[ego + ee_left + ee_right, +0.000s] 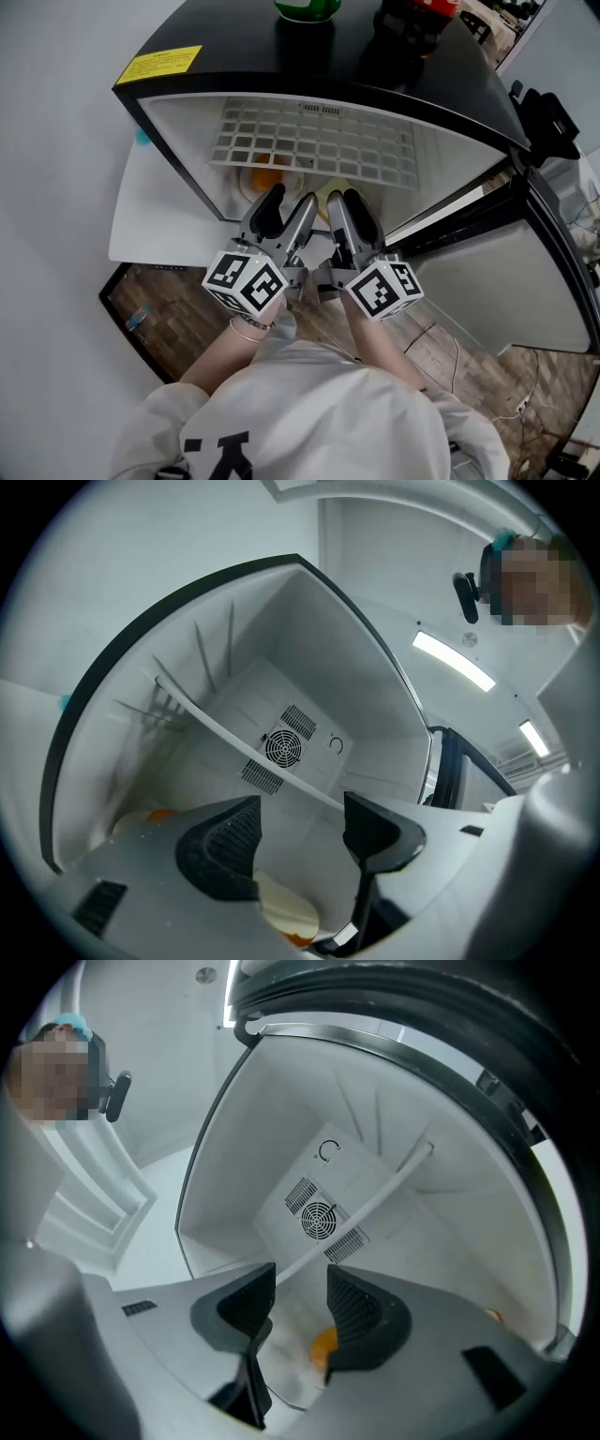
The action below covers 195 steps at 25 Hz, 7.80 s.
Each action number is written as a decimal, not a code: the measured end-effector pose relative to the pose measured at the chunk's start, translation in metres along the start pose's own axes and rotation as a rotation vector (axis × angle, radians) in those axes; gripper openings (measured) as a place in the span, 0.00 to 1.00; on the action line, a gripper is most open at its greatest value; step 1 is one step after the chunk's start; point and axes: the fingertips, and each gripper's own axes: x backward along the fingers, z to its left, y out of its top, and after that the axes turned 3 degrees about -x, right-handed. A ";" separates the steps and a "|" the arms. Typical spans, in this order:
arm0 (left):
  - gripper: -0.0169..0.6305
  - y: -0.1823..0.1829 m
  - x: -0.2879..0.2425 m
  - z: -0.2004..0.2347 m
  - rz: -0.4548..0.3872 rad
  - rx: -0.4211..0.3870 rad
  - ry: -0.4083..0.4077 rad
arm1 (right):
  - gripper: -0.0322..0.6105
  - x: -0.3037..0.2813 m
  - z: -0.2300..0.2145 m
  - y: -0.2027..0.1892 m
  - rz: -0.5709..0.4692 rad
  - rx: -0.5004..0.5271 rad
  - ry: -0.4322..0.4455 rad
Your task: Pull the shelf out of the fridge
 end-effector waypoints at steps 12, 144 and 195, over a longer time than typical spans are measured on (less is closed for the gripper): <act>0.43 0.008 -0.033 0.016 0.005 0.025 -0.017 | 0.34 -0.029 -0.011 0.017 -0.053 -0.093 -0.027; 0.44 0.026 -0.014 0.010 -0.057 0.113 -0.062 | 0.37 -0.031 0.008 -0.001 -0.008 -0.129 0.008; 0.36 0.014 0.030 -0.009 -0.083 0.132 0.000 | 0.31 0.014 0.021 -0.012 0.024 -0.145 0.006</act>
